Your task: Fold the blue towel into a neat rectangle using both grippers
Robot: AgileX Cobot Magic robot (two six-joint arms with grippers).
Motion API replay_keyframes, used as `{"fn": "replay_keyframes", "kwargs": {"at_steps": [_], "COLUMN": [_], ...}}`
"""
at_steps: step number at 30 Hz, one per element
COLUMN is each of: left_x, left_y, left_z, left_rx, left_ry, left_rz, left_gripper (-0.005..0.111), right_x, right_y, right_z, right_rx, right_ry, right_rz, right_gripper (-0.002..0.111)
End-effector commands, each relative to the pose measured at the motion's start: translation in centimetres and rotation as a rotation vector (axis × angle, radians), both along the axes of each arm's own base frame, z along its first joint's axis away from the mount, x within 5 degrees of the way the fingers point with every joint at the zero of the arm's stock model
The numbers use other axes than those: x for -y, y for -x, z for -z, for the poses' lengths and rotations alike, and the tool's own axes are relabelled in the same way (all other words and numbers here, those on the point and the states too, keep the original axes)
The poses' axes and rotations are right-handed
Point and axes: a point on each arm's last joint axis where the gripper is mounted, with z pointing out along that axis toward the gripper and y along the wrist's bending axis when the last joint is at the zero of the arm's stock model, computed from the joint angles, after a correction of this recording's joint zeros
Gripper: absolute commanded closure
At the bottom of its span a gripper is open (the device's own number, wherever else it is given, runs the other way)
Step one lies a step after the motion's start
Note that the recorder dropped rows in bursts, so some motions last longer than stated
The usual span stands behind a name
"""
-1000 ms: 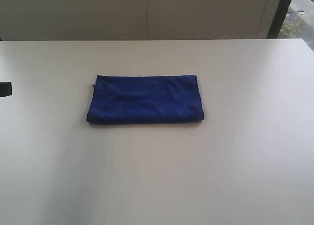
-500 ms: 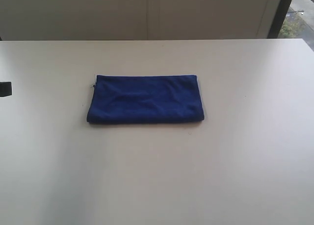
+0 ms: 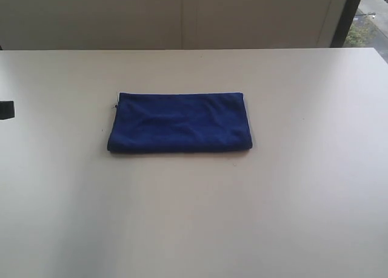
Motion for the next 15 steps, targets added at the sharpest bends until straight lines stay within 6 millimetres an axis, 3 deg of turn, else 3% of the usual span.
{"fn": "replay_keyframes", "kwargs": {"at_steps": [1,15], "left_x": [0.01,0.01], "left_y": [0.23,0.22], "left_z": [0.05,0.03], "left_rx": [0.0,0.002], "left_ry": [0.007,0.007], "left_rz": [-0.001,-0.001], "left_gripper": [0.107,0.107], "right_x": [0.0,0.05], "right_y": [0.38,0.39], "right_z": [-0.07,-0.07], "right_rx": [0.04,0.04], "right_ry": [0.022,0.022], "right_rz": [0.004,0.012], "right_gripper": [0.108,0.108]}}
